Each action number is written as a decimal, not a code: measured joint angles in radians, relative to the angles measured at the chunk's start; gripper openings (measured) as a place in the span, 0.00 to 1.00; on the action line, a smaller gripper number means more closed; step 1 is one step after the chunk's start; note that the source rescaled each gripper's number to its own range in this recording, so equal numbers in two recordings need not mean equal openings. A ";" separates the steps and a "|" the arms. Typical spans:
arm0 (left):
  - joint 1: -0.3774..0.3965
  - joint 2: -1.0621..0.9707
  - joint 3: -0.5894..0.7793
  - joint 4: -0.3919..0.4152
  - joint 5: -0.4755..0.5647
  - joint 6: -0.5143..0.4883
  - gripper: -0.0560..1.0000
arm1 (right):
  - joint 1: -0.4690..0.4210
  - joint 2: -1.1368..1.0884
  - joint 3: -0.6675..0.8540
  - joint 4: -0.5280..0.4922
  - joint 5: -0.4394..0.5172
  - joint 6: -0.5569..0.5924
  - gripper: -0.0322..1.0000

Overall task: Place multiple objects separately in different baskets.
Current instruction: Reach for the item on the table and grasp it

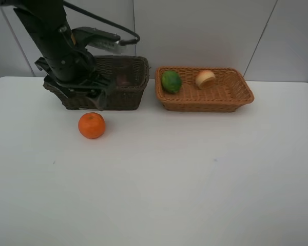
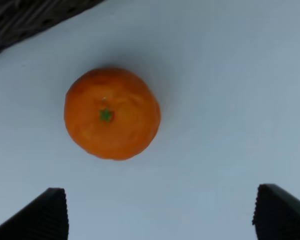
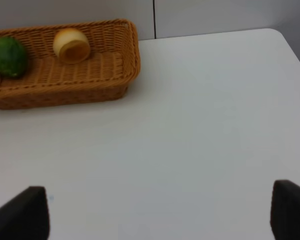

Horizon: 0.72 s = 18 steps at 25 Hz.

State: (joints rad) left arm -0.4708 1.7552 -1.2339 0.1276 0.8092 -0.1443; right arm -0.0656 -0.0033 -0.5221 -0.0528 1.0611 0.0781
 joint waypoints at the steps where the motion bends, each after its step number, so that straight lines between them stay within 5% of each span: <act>1: 0.012 -0.004 0.022 0.000 -0.023 0.002 0.97 | 0.000 0.000 0.000 0.000 0.000 0.000 0.95; 18: 0.092 0.010 0.155 0.006 -0.257 0.108 0.97 | 0.000 0.000 0.000 -0.001 0.000 0.000 0.95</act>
State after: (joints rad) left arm -0.3789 1.7654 -1.0793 0.1332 0.5525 -0.0364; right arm -0.0656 -0.0033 -0.5221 -0.0537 1.0611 0.0781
